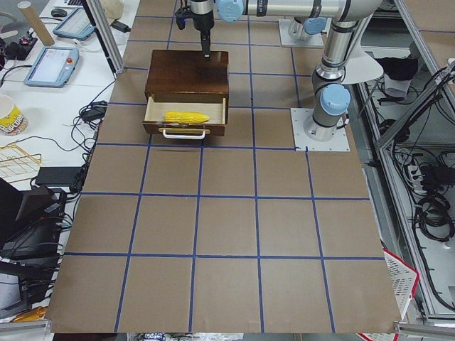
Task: Open drawer and put corn inside
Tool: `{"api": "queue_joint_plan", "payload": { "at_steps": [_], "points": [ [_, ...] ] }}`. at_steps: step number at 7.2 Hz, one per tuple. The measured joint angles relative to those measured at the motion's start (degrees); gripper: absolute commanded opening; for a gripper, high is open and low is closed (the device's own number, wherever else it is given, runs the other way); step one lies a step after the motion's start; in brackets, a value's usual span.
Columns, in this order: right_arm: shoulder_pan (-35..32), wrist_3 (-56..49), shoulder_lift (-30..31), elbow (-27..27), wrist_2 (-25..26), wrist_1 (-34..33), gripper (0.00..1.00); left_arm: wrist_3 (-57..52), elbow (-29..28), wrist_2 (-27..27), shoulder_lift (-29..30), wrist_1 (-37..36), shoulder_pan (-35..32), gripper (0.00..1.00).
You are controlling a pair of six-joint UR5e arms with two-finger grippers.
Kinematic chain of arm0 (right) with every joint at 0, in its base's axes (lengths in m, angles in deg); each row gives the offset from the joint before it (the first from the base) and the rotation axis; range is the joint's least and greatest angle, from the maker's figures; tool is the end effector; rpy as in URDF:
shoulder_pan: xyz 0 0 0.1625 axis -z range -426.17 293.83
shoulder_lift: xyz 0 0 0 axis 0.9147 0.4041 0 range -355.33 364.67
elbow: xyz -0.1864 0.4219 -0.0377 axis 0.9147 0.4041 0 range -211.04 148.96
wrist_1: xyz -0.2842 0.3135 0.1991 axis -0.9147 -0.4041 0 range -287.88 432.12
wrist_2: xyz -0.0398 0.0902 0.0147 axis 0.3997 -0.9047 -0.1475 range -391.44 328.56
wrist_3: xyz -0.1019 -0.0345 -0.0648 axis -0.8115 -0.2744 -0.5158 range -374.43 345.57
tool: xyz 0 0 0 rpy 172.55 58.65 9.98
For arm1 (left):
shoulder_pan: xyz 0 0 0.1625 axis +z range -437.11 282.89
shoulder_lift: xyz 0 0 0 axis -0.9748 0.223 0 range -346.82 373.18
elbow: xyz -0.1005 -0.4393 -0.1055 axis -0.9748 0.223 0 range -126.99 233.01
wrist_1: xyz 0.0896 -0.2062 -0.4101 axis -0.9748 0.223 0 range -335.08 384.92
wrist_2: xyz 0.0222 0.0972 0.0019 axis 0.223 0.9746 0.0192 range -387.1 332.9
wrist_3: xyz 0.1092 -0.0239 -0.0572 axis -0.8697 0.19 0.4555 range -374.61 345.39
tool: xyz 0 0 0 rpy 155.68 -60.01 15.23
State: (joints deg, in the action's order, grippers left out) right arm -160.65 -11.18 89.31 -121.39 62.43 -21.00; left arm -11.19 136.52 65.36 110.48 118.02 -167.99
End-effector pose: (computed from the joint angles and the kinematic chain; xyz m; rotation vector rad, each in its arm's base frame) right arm 0.1700 -0.5716 0.4490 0.0355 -3.0703 -0.0625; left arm -0.1370 -0.5959 0.4832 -0.0662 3.0937 0.1033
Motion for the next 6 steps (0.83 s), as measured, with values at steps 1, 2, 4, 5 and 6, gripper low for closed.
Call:
{"api": "queue_joint_plan", "payload": {
  "at_steps": [1, 2, 4, 5, 6],
  "points": [
    [0.0, 0.0, 0.0, 0.0, 0.0, 0.0, 1.0, -0.4, 0.0, 0.0, 0.3, -0.7, -0.5, 1.0],
    [0.0, 0.0, 0.0, 0.0, 0.0, 0.0, 1.0, -0.8, 0.0, 0.0, 0.6, -1.5, -1.3, 1.0],
    [0.0, 0.0, 0.0, 0.0, 0.0, 0.0, 1.0, -1.2, 0.2, 0.1, 0.5, -2.1, -1.8, 1.0],
    [0.0, 0.0, 0.0, 0.0, 0.0, 0.0, 1.0, -2.0, 0.2, 0.1, 0.3, -2.2, -1.9, 1.0],
    [0.0, 0.0, 0.0, 0.0, 0.0, 0.0, 1.0, -3.1, 0.2, 0.1, 0.2, -2.2, -1.9, 1.0]
  ]
}}
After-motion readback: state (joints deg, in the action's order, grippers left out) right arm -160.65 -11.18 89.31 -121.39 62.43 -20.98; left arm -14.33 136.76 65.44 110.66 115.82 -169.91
